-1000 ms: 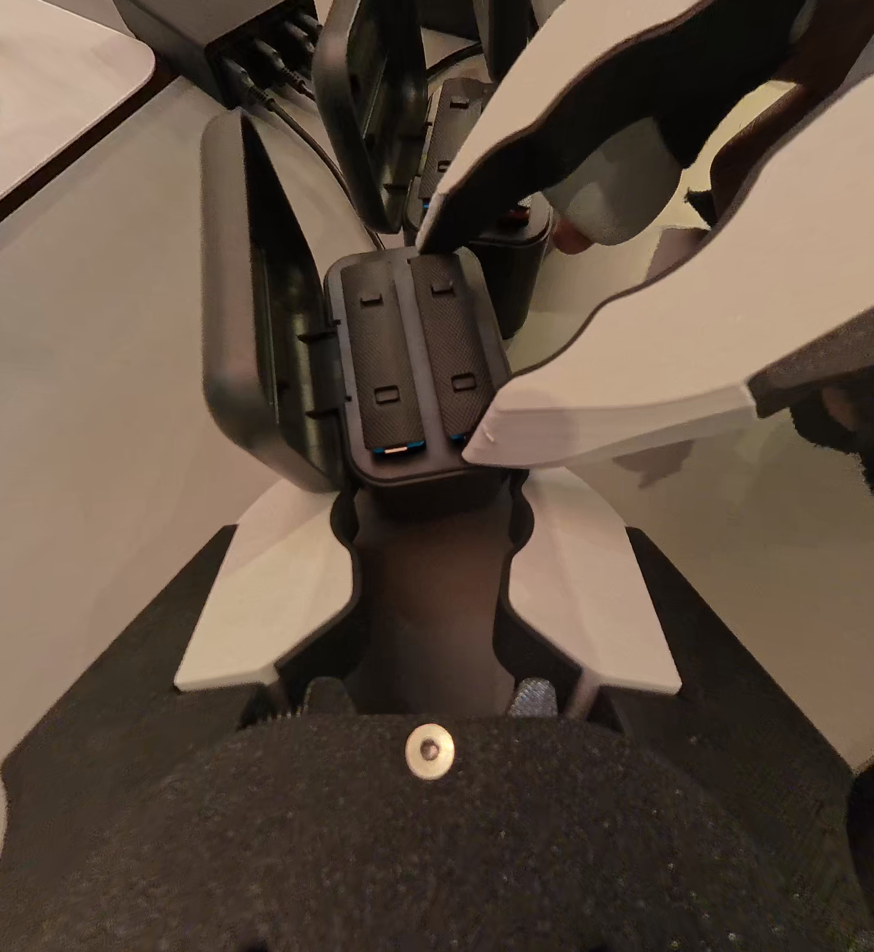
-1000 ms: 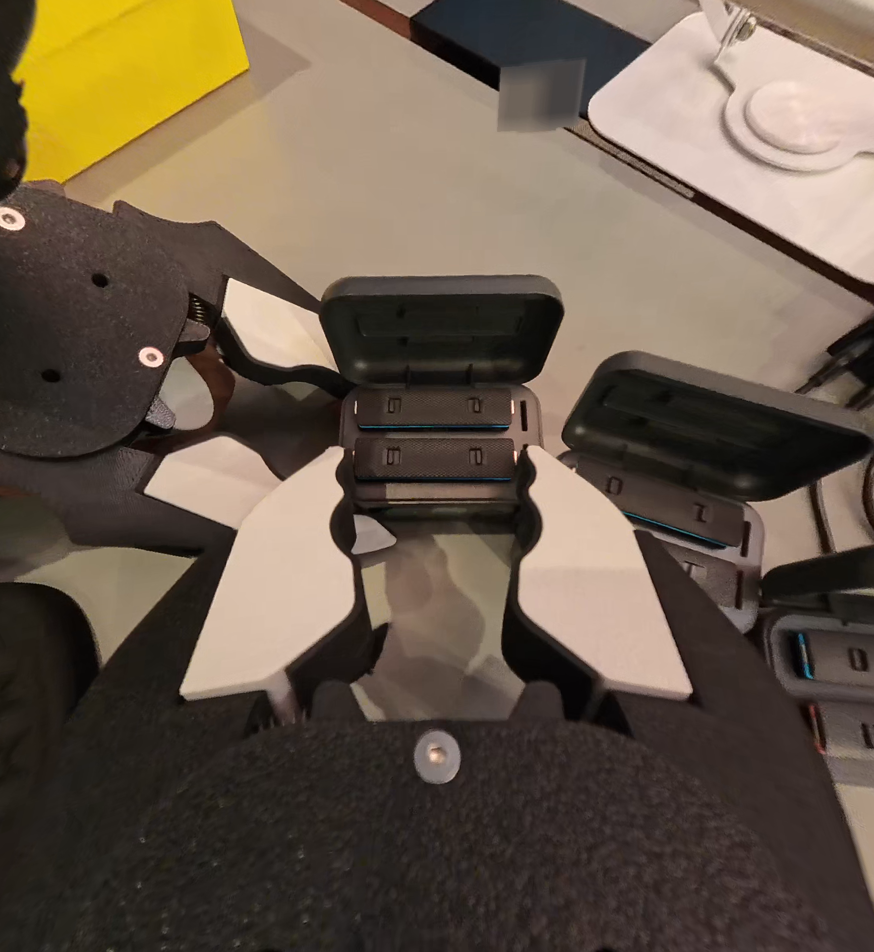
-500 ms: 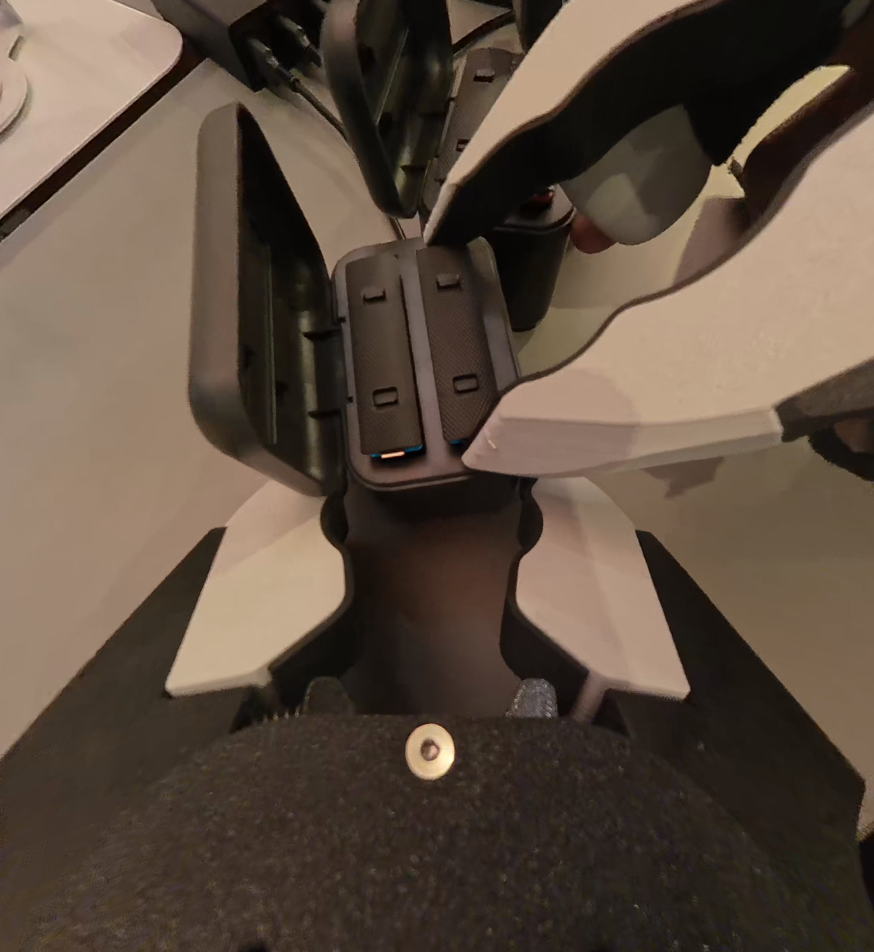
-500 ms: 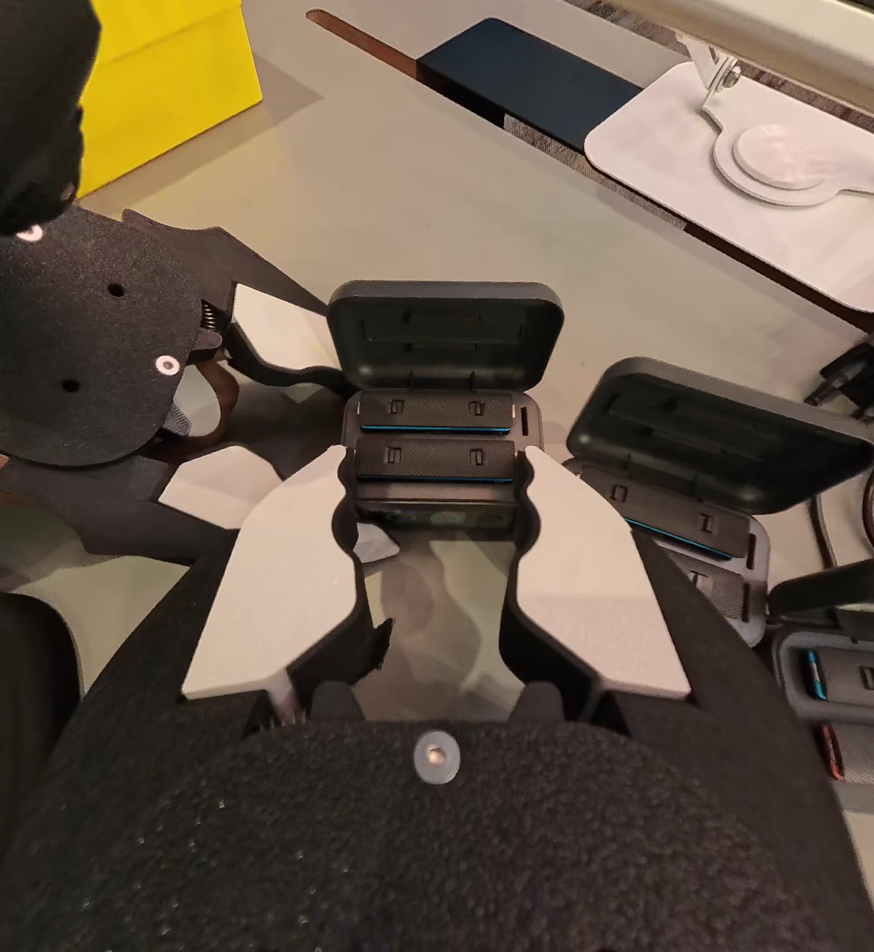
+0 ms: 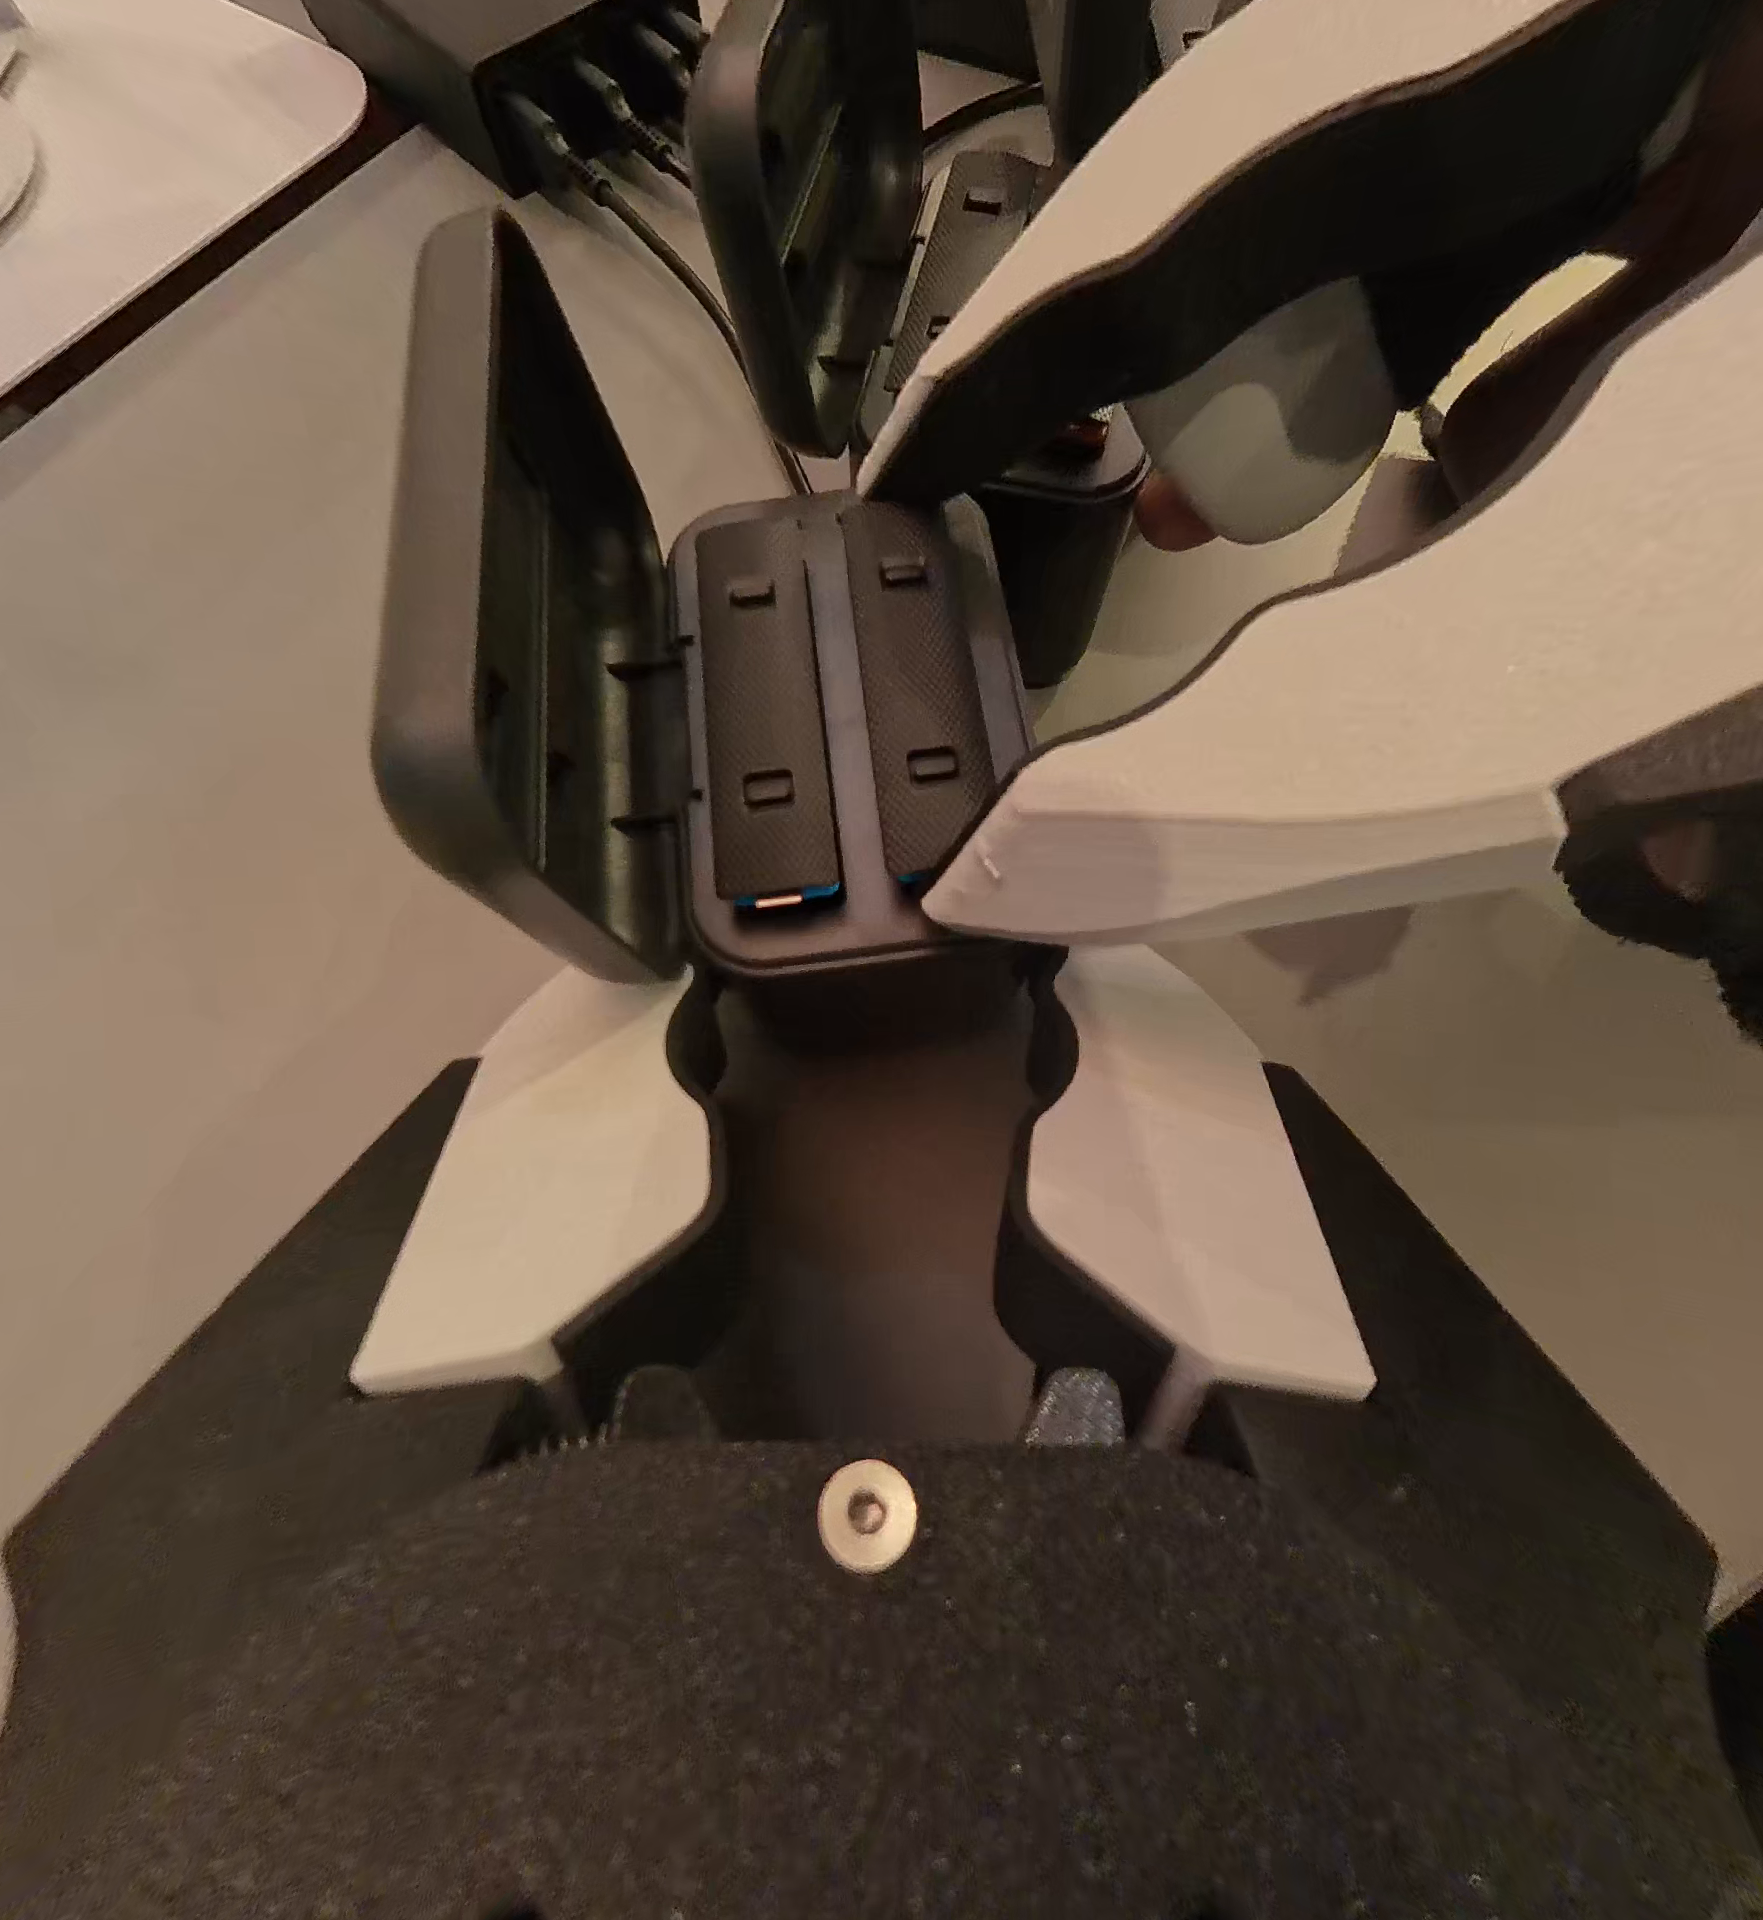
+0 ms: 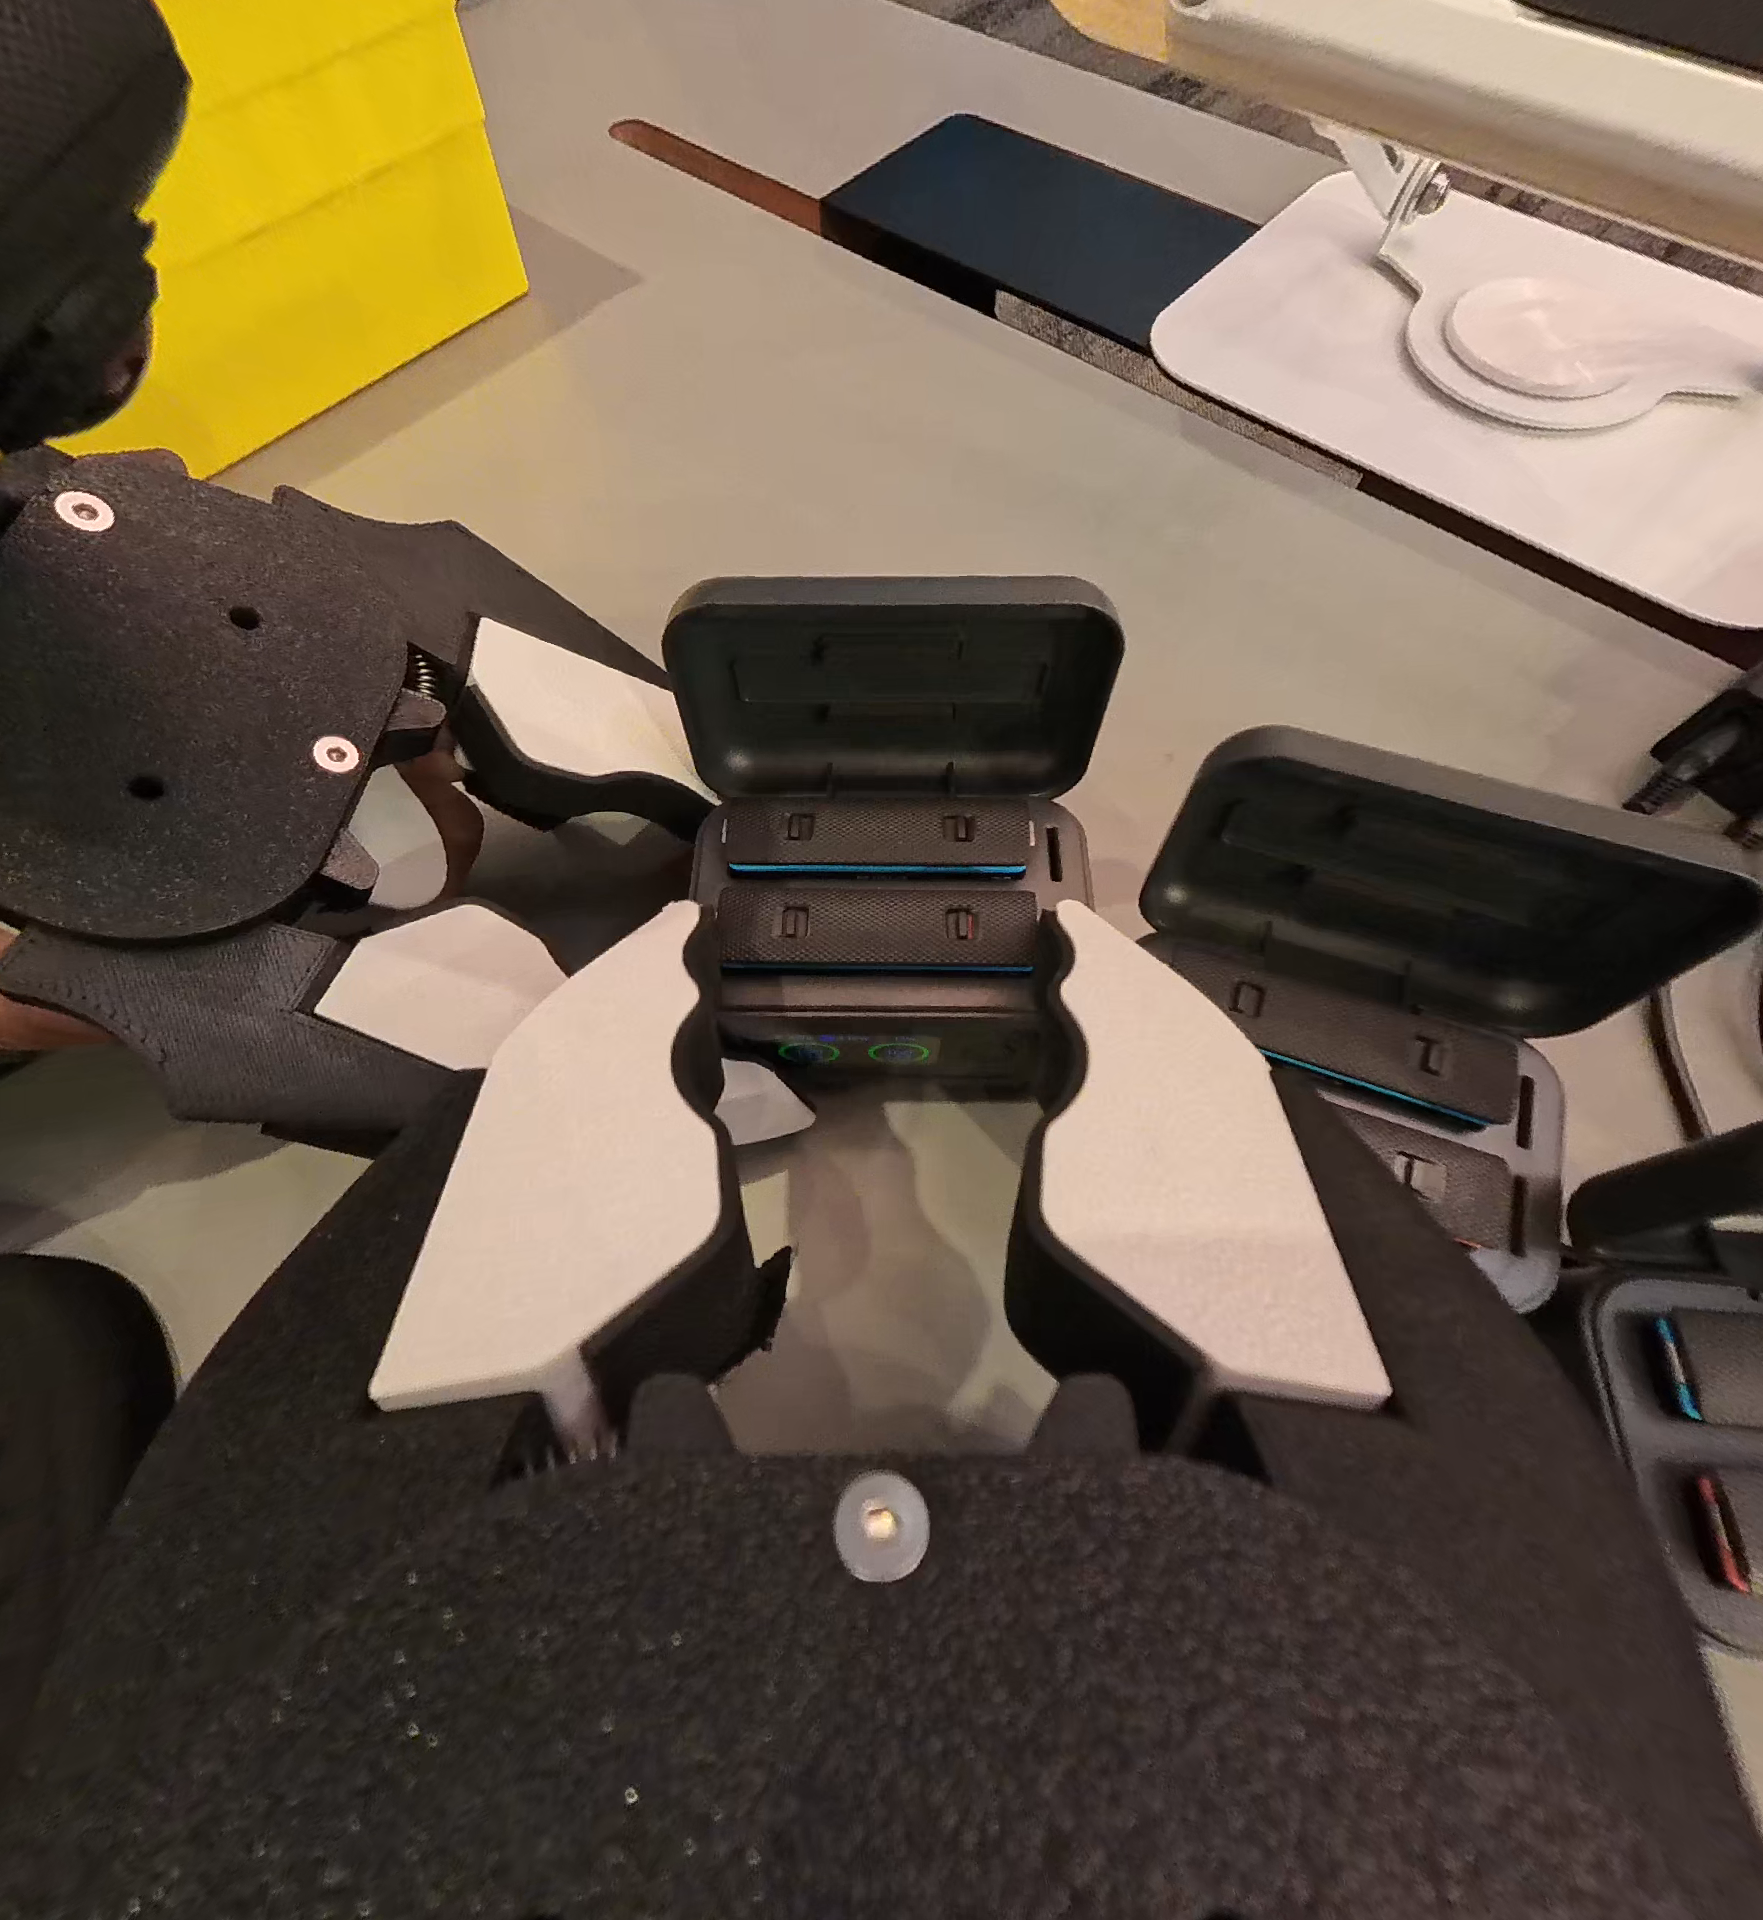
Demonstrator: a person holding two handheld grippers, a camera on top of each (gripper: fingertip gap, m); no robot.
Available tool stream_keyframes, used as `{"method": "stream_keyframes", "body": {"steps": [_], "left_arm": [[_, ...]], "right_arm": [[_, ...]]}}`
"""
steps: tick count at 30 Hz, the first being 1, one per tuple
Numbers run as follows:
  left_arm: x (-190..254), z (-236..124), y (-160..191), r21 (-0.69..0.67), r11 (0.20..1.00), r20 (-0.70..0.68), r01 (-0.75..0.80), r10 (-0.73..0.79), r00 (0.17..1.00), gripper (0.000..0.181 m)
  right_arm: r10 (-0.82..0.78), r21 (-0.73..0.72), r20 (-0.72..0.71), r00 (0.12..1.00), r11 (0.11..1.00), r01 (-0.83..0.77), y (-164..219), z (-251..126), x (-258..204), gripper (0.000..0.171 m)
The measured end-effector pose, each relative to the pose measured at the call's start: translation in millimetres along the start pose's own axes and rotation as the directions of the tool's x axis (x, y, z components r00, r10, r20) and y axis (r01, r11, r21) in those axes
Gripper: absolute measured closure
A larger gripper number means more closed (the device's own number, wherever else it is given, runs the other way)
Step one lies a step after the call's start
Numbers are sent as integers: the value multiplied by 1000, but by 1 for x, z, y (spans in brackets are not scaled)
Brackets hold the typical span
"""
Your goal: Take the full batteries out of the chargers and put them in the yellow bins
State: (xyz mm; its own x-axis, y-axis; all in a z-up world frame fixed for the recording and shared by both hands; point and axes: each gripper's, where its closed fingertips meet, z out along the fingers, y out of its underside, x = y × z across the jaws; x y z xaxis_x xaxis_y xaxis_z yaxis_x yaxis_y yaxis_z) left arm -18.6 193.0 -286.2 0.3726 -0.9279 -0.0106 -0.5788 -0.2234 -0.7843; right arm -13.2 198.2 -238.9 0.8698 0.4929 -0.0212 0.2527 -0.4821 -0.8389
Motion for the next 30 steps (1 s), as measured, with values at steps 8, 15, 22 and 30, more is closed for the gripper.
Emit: {"method": "stream_keyframes", "body": {"steps": [8, 15, 22, 30], "left_arm": [[-3, 1, 3, -19, 999, 17, -50, 51, 999, 124], [-10, 0, 3, -18, 999, 18, -28, 29, 999, 124], [-31, -7, 5, 6, 999, 67, 49, -50, 996, 124], [-35, -12, 7, 12, 999, 101, 46, -47, 994, 124]], "right_arm": [[51, 99, 16, 999, 994, -52, -21, -12, 2, 114], [54, 237, 49, 997, 969, -64, -68, -55, 8, 113], [96, 244, 38, 995, 964, -102, -69, -69, 23, 113], [114, 244, -17, 993, 964, -106, -40, -101, 44, 112]]}}
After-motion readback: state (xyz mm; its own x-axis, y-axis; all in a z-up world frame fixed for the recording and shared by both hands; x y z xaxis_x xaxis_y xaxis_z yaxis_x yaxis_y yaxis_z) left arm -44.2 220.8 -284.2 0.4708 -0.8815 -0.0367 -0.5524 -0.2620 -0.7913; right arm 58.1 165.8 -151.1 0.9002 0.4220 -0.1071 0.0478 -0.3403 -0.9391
